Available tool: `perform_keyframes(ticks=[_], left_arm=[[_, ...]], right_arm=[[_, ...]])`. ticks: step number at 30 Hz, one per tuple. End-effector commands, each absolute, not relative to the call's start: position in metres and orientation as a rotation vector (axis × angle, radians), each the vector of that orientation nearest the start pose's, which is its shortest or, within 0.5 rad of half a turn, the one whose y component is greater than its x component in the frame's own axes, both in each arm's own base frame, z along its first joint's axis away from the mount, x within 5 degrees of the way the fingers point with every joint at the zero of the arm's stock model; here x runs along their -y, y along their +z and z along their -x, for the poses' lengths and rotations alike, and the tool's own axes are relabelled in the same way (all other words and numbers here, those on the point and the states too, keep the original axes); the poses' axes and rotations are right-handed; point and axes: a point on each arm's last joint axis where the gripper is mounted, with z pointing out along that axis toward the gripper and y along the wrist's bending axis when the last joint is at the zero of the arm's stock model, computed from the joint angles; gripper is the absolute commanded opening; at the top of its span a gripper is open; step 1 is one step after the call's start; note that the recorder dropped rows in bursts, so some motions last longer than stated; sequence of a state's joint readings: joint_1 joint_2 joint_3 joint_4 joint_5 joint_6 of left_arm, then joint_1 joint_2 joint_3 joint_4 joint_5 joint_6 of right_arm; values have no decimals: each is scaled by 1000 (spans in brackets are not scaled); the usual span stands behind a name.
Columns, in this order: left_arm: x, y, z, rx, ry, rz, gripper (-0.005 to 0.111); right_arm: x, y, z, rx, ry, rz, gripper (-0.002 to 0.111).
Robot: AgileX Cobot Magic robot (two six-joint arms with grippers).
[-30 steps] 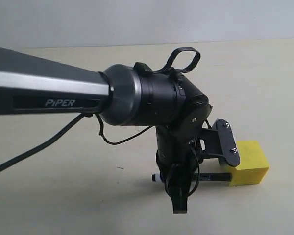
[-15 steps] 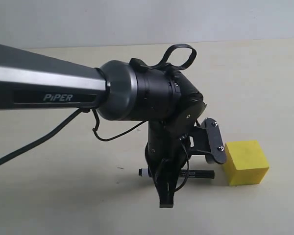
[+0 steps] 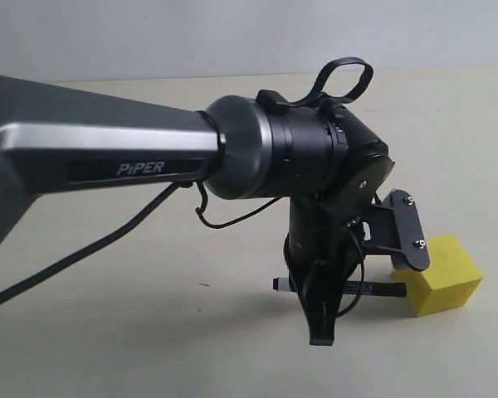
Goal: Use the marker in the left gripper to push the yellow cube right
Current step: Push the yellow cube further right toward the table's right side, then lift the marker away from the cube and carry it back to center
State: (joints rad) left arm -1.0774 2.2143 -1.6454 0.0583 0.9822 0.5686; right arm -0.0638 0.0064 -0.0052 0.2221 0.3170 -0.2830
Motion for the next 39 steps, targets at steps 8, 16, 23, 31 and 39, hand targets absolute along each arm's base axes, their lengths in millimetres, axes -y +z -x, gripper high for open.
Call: perform_keyframes(ticks=[8, 16, 23, 31, 39], left_arm=[[381, 142, -224, 2252, -79, 2347, 0], [390, 143, -228, 2341, -26, 2406, 0], [387, 143, -227, 2324, -45, 2387, 0], [370, 173, -242, 2675, -269, 2086, 0], [326, 227, -287, 3493, -11, 703, 0]], right_arm=[[-2, 186, -54, -1788, -45, 54, 0], [-2, 186, -54, -1788, -45, 54, 0], [-2, 186, -54, -1788, -45, 54, 0], [-2, 186, -54, -1788, -45, 54, 0], [-2, 186, -54, -1788, -45, 54, 0]])
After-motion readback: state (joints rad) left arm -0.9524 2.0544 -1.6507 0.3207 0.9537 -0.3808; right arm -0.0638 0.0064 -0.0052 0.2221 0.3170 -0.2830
